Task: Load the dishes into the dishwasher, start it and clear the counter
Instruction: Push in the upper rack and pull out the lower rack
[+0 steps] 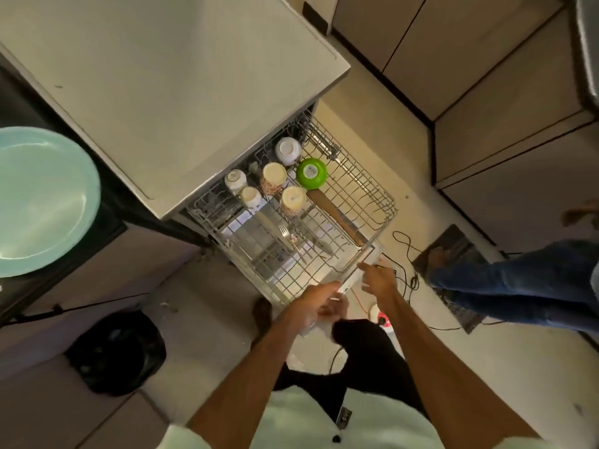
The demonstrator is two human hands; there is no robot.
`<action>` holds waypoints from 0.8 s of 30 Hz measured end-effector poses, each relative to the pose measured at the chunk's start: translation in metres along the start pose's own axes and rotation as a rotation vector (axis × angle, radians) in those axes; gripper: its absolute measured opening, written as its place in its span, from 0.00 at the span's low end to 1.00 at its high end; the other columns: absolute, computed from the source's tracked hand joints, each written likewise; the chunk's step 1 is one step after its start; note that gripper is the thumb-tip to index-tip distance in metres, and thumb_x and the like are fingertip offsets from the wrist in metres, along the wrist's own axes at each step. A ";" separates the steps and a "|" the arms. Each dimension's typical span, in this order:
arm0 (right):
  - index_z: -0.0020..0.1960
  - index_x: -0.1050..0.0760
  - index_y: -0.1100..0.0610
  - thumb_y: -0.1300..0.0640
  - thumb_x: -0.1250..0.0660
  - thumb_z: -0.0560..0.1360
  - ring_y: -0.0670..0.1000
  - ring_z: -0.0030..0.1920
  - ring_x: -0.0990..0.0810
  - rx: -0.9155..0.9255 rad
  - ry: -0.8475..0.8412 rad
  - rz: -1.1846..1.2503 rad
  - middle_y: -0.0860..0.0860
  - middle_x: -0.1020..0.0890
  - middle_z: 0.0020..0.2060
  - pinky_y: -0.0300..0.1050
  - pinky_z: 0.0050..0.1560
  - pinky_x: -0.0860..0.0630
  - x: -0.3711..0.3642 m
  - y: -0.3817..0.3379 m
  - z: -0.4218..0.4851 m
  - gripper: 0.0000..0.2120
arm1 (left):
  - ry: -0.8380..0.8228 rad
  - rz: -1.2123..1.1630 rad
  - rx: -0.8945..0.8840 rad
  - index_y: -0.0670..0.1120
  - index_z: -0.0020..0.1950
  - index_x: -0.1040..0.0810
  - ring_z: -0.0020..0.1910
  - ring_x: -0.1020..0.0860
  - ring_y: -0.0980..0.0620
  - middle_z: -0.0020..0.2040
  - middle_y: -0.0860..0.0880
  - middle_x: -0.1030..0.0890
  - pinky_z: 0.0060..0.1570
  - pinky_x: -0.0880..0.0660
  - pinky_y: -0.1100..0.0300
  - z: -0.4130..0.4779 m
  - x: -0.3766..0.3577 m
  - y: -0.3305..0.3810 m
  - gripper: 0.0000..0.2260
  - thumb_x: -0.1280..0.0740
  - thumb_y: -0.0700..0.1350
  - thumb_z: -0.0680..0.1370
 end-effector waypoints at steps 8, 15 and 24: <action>0.70 0.29 0.52 0.35 0.36 0.78 0.49 0.48 0.17 -0.131 -0.268 0.395 0.54 0.22 0.59 0.44 0.44 0.17 -0.060 0.034 0.134 0.28 | 0.091 -1.179 0.026 0.36 0.70 0.29 0.54 0.22 0.40 0.58 0.35 0.22 0.67 0.28 0.47 0.140 -0.021 -0.037 0.34 0.26 0.58 0.74; 0.75 0.31 0.41 0.29 0.29 0.68 0.60 0.75 0.33 -0.046 -0.348 0.520 0.50 0.30 0.75 0.65 0.75 0.37 -0.095 0.009 0.168 0.39 | 0.059 -1.403 -0.056 0.36 0.65 0.27 0.68 0.26 0.36 0.66 0.31 0.25 0.72 0.31 0.44 0.152 -0.011 -0.017 0.26 0.26 0.51 0.76; 0.68 0.24 0.55 0.39 0.48 0.84 0.57 0.57 0.17 0.049 -0.592 0.532 0.56 0.15 0.57 0.51 0.56 0.20 -0.195 -0.084 0.152 0.26 | 0.048 -1.376 -0.390 0.34 0.70 0.27 0.69 0.25 0.37 0.68 0.34 0.24 0.71 0.31 0.45 0.140 0.094 0.061 0.28 0.27 0.48 0.74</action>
Point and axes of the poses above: each hand's wrist, its own z-axis towards the middle knuckle, its own x-axis out of the back of the hand, y = z × x, the point moved 5 cm from there along z, towards the middle knuckle
